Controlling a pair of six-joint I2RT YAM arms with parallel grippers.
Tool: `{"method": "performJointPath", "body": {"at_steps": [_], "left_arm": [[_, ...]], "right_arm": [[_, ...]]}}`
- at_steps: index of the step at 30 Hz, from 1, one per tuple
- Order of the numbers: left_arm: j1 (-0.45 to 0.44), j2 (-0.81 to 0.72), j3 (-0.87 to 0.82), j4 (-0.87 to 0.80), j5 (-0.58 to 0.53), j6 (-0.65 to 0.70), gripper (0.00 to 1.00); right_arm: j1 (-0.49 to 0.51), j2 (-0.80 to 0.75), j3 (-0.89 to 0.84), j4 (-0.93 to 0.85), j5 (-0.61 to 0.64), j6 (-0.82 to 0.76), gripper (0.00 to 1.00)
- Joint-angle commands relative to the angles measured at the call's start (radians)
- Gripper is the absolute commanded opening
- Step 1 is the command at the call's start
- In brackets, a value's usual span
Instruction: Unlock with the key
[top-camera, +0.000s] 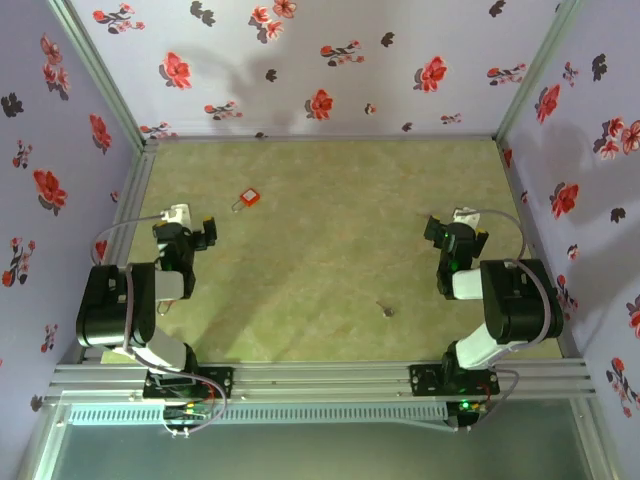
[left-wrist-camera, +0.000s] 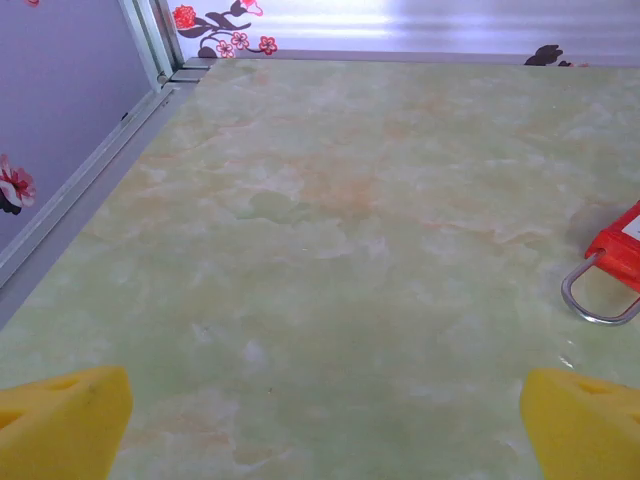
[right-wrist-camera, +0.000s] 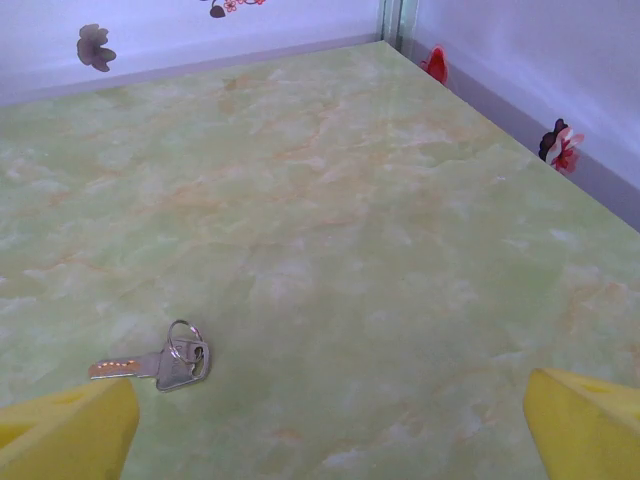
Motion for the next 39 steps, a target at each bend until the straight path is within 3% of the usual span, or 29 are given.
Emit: {"method": "performJointPath", "body": {"at_steps": [1, 26, 29, 32, 34, 39], "left_arm": [[-0.006, -0.011, -0.005, 0.004, -0.016, -0.015, 1.00], [-0.005, -0.010, -0.003, 0.003, -0.016, -0.013, 1.00], [-0.040, -0.080, -0.005, -0.036, -0.035, 0.035, 1.00], [-0.119, -0.213, 0.076, -0.278, -0.153, 0.078, 1.00], [-0.150, -0.280, 0.144, -0.428, -0.189, 0.027, 1.00], [-0.234, -0.419, 0.297, -0.755, -0.115, -0.194, 1.00]], "right_arm": [[0.001, -0.004, -0.002, 0.027, 0.018, 0.007, 0.99], [0.001, -0.006, -0.003, 0.037, 0.019, 0.004, 0.99], [0.034, -0.091, -0.010, -0.017, 0.003, -0.061, 0.99], [0.133, -0.282, 0.096, -0.390, 0.091, -0.090, 0.99], [0.152, -0.375, 0.199, -0.667, 0.103, 0.008, 0.99], [0.161, -0.525, 0.318, -1.049, -0.108, 0.229, 0.99]]}}
